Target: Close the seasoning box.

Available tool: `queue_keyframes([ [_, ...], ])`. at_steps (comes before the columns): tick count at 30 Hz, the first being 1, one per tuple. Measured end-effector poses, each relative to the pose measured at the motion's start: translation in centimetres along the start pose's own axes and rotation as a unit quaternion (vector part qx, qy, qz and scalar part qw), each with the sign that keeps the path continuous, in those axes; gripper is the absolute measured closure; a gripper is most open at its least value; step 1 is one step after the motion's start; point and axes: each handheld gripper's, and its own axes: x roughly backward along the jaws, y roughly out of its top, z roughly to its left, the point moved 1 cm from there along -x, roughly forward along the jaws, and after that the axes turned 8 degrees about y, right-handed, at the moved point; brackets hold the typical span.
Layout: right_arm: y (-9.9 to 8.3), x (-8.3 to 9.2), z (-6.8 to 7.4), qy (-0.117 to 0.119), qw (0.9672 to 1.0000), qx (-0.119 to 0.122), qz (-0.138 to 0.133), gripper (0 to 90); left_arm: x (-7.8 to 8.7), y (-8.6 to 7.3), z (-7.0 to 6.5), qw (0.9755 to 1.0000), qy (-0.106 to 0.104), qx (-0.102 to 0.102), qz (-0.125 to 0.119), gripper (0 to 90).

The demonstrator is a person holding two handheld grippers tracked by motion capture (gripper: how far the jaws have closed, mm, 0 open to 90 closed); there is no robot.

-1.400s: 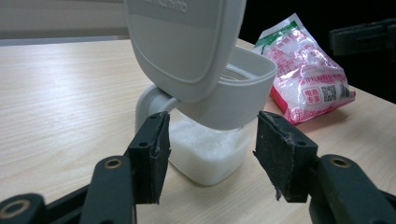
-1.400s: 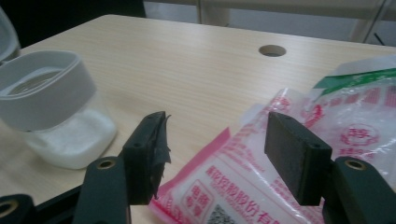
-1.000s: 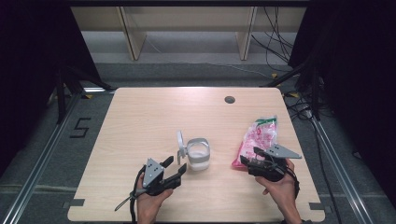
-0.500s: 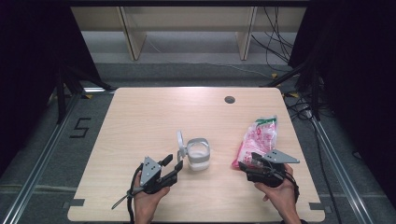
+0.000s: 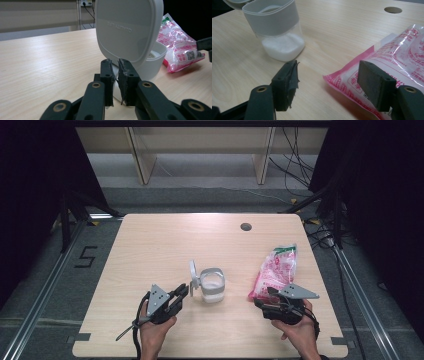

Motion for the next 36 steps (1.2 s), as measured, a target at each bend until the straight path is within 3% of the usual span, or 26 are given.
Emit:
queue_keyframes([
  [1, 0.0, 0.1, 0.3, 0.003, 0.9999, -0.009, 0.005, 34.0, 0.0, 0.1, 0.0, 1.0, 0.003, -0.003, 0.0, 82.6],
  [2, 0.0, 0.0, 0.2, 0.003, 1.0, 0.003, 0.0, 34.0, 0.0, 0.1, 0.0, 1.0, 0.004, -0.005, -0.003, 83.9],
  [5, -0.1, 0.0, 0.3, 0.003, 1.0, 0.003, 0.003, 34.0, -0.3, 0.3, -0.1, 0.9999, 0.0, -0.01, -0.005, 87.2],
  [6, -0.1, 0.1, 0.5, 0.007, 0.9999, -0.012, 0.003, 34.1, -0.5, 0.4, -0.2, 0.9999, 0.002, -0.009, -0.004, 88.4],
  [7, -0.2, 0.1, 0.5, 0.008, 0.9999, -0.006, 0.006, 34.1, -0.6, 0.5, -0.2, 0.9999, -0.001, -0.009, -0.005, 88.9],
  [12, -0.3, 0.0, 0.4, 0.013, 0.9999, 0.003, 0.005, 34.2, -0.9, 0.9, -0.4, 0.9998, -0.007, -0.017, -0.01, 89.3],
  [15, -0.3, 0.1, 0.3, 0.005, 0.9999, 0.009, 0.006, 34.2, -1.0, 1.2, -0.4, 0.9998, -0.008, -0.012, -0.011, 89.2],
  [17, -0.4, 0.2, 0.6, 0.01, 0.9999, -0.007, 0.008, 34.2, -1.0, 1.4, -0.4, 0.9997, -0.009, -0.014, -0.015, 89.2],
  [21, -0.4, 0.2, 0.6, 0.011, 0.9999, -0.006, 0.009, 34.2, -0.8, 1.8, -0.4, 0.9997, -0.009, -0.016, -0.019, 89.2],
  [22, -0.4, 0.1, 0.3, 0.013, 0.9999, 0.005, 0.005, 34.2, -0.8, 1.9, -0.5, 0.9997, -0.009, -0.015, -0.019, 89.2],
  [36, -0.4, 0.2, 0.4, 0.012, 0.9999, 0.001, 0.005, 34.3, -1.1, 2.6, -1.3, 0.9993, -0.018, -0.021, -0.024, 89.2],
])
